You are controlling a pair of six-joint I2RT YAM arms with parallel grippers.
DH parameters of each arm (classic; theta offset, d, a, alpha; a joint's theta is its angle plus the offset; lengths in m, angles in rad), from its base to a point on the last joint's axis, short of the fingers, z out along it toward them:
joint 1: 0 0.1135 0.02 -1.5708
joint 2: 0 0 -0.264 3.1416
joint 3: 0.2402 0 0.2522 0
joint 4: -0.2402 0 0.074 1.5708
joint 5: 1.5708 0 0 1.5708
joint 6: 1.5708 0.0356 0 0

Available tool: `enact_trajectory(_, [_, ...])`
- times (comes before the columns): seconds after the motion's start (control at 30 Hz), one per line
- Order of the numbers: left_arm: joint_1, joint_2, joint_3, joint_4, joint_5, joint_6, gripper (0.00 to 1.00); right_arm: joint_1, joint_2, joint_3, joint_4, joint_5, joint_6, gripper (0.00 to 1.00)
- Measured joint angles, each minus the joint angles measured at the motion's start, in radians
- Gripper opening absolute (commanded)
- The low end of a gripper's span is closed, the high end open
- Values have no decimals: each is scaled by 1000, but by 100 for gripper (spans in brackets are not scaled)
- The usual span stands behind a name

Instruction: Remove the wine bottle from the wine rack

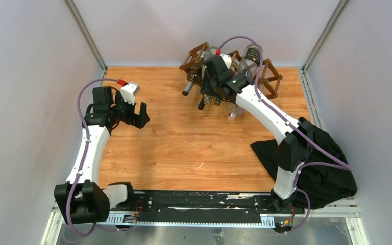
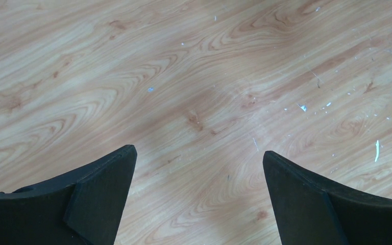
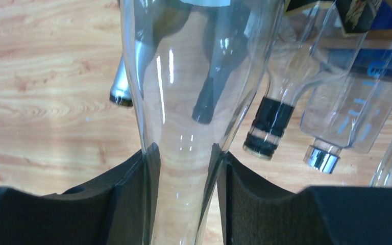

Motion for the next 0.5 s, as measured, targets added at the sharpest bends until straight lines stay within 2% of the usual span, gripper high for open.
enact_trajectory(0.5, [0, -41, 0, -53, 85, 111, 100, 67, -240, -149, -3, -133, -47, 0])
